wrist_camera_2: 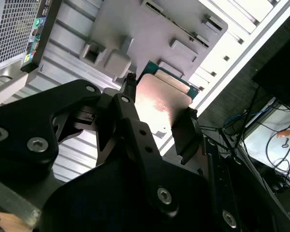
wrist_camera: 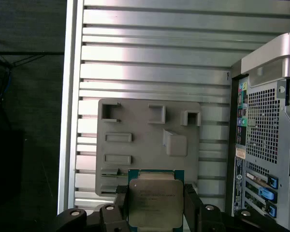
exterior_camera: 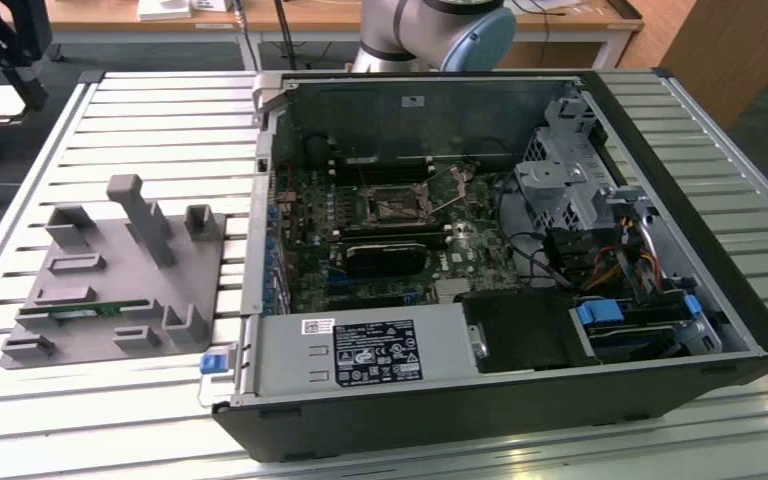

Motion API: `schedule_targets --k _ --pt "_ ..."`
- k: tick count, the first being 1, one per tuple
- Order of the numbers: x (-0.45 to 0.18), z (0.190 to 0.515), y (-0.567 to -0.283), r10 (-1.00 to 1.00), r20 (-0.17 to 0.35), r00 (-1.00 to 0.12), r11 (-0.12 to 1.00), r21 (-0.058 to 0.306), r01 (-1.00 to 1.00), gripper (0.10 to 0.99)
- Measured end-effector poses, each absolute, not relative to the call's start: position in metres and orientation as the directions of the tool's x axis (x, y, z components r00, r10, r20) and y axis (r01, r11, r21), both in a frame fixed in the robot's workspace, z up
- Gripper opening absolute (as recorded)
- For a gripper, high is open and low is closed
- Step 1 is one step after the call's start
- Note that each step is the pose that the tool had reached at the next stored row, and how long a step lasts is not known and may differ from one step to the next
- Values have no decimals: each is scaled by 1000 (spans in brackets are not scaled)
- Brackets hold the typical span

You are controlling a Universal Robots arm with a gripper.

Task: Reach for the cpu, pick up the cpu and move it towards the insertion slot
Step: 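Pick up the cpu and move it towards the insertion slot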

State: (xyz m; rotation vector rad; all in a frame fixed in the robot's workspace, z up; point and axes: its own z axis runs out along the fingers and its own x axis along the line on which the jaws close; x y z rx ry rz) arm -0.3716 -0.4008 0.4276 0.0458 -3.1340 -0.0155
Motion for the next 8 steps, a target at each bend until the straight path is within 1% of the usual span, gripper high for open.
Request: schedule_targets --k 8 --pt "-352 428 -400 -29 7 -1000 1000 10 -29 541"
